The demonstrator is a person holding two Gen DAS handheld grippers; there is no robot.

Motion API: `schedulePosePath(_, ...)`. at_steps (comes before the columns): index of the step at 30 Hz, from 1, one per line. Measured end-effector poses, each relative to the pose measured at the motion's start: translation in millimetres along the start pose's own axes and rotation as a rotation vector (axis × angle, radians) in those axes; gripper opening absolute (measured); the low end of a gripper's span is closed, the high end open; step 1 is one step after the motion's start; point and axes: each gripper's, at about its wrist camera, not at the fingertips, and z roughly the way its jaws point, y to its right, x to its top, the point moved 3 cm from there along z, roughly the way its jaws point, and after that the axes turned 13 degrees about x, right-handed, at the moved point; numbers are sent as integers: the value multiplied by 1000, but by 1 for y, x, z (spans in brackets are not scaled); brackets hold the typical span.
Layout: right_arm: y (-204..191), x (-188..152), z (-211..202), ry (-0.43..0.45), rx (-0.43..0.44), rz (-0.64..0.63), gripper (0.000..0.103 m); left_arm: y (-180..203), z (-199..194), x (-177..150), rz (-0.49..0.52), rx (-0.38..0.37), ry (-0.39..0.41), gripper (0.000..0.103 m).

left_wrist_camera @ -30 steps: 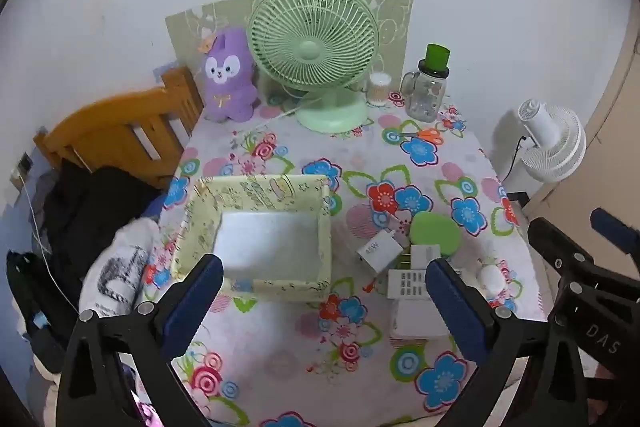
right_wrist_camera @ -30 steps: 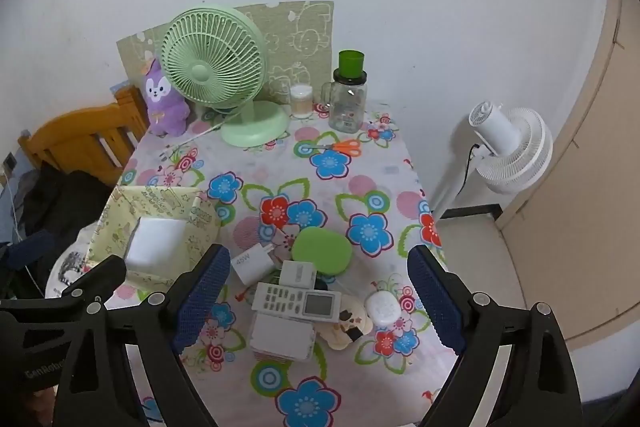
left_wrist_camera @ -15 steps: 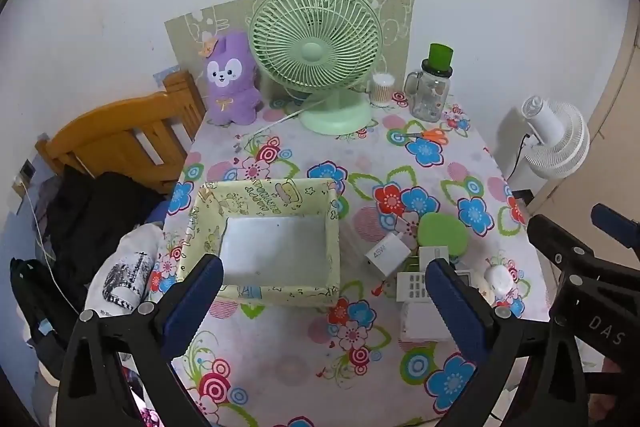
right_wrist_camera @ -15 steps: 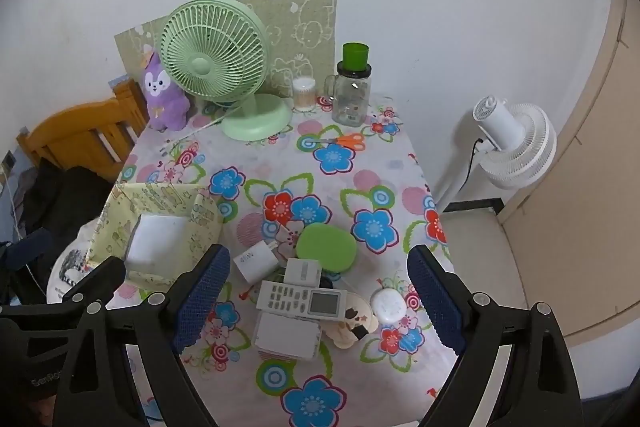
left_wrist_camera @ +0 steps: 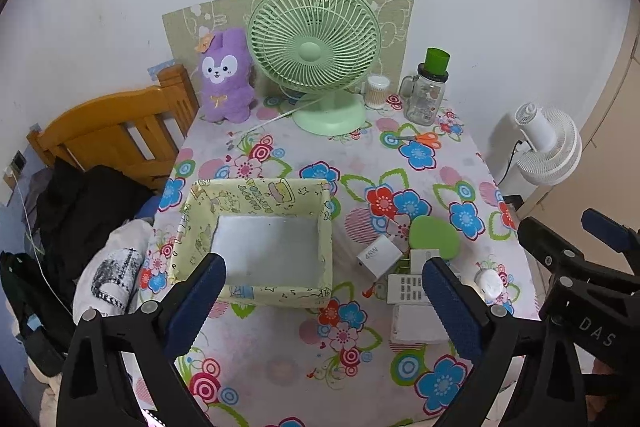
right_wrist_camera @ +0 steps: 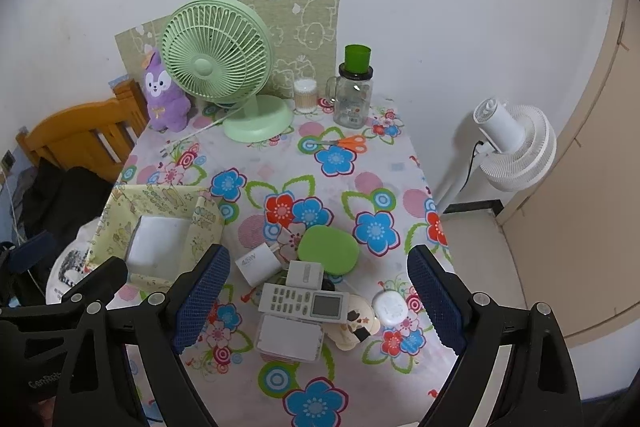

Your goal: Organize rigid objects

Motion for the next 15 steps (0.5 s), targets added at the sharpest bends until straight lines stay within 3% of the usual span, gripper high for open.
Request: schedulePosePath(15,0,-2,4,-20,12,15,92,-2,2,0,8,7,0,100)
